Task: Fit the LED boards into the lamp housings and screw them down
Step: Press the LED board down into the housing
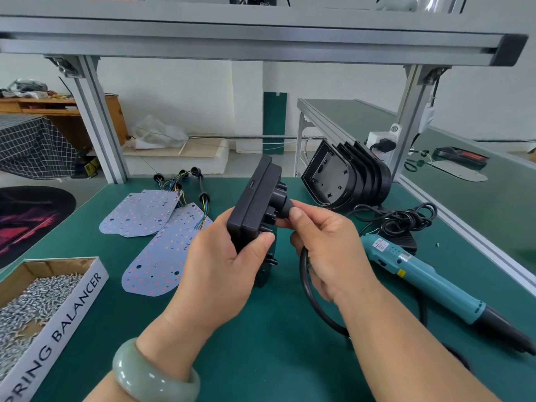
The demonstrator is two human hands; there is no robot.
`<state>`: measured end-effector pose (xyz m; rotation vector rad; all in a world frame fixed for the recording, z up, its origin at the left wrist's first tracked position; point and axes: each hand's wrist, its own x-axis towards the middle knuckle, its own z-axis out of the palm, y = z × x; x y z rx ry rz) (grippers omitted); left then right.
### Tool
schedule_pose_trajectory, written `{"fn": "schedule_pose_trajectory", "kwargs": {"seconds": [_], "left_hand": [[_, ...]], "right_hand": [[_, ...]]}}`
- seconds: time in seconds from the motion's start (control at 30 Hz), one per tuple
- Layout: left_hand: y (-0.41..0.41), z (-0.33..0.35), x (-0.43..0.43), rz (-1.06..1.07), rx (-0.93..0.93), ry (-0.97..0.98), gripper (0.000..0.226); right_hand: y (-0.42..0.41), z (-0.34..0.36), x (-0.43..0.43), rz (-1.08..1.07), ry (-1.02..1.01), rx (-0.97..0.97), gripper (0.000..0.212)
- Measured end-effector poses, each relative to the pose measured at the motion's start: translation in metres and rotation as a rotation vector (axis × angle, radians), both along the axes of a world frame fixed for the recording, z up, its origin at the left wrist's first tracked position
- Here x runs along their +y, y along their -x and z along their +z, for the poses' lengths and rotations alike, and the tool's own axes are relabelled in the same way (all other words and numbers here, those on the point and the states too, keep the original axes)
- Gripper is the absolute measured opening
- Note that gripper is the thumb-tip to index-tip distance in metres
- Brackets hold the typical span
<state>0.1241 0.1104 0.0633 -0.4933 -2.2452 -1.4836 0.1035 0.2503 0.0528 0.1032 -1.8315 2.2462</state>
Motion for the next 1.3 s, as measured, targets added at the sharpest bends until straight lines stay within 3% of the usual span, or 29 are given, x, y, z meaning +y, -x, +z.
{"fn": "schedule_pose_trajectory", "kwargs": {"seconds": [0.13,0.23,0.33,0.47,0.63,0.8,1.03,1.17,1.3], "left_hand": [[0.002,-0.001,-0.002,-0.004,-0.014,0.026,0.007],[0.003,-0.002,-0.003,0.021,-0.030,0.032,0.010],[0.002,-0.001,-0.002,0.021,-0.032,0.039,0.012],[0.000,-0.001,0.001,0.022,-0.051,0.023,0.012],[0.000,-0.001,0.003,0.075,-0.035,0.028,0.007],[-0.002,-0.003,0.004,0.066,-0.026,0.053,0.011],[-0.002,-0.002,-0.004,0.010,0.009,0.138,0.020],[-0.002,0.000,-0.011,-0.025,0.035,0.243,0.021],[-0.003,0.003,-0.010,-0.045,0.113,0.289,0.011]], "right_hand": [[-0.002,0.002,0.002,0.074,0.199,0.017,0.025],[-0.003,0.003,0.004,0.117,0.211,0.071,0.025],[-0.003,0.004,0.006,0.034,0.028,0.130,0.026],[-0.006,0.004,0.004,-0.130,-0.365,0.307,0.034],[-0.008,-0.001,-0.004,-0.308,-0.667,0.414,0.019],[-0.007,-0.002,-0.006,-0.408,-0.700,0.473,0.028],[-0.001,0.000,0.006,-0.299,-0.757,0.551,0.026],[0.000,0.002,0.011,-0.272,-0.894,0.576,0.023],[-0.001,-0.001,0.006,-0.368,-0.968,0.589,0.027]]}}
